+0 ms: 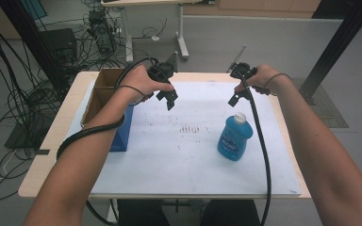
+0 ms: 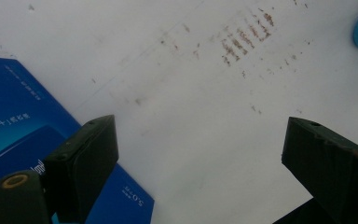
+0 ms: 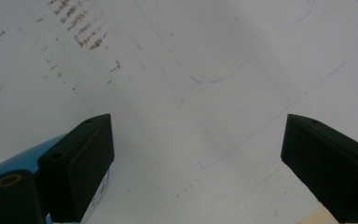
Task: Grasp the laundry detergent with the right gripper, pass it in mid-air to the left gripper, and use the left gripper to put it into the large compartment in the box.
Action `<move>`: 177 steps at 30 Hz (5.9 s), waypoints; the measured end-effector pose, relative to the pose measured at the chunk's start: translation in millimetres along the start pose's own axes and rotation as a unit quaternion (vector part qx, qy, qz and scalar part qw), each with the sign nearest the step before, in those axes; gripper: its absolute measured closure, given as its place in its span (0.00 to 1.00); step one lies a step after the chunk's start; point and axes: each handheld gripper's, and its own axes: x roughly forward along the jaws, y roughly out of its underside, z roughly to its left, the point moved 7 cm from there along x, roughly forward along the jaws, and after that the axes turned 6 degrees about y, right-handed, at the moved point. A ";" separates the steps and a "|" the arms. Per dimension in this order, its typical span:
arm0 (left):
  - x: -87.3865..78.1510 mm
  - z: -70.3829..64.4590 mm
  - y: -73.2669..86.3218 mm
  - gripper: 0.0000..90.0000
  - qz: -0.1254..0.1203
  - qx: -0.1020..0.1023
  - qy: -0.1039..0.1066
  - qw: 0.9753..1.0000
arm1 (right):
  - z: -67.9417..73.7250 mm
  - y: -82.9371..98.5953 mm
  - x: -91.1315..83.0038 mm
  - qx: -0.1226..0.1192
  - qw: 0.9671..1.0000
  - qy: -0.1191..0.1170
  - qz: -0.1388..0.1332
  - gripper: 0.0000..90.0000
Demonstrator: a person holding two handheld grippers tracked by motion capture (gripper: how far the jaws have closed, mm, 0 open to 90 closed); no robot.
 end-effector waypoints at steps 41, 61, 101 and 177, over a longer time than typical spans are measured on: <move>23.5 -42.0 78.0 0.12 0.000 -0.011 0.013 1.000 | -6.7 93.4 -23.1 0.047 0.997 0.035 -0.048 0.09; 43.5 -59.6 102.2 0.12 -0.003 -0.010 0.028 1.000 | 18.6 146.9 -9.5 0.072 0.995 0.020 -0.064 0.09; 72.1 -60.1 122.2 0.10 0.000 -0.046 0.027 0.999 | 96.8 180.3 20.9 0.073 0.984 -0.017 -0.159 0.06; 72.3 -69.0 130.4 0.10 -0.003 -0.044 0.036 0.998 | 122.0 148.0 76.6 0.112 0.901 0.001 -0.419 0.05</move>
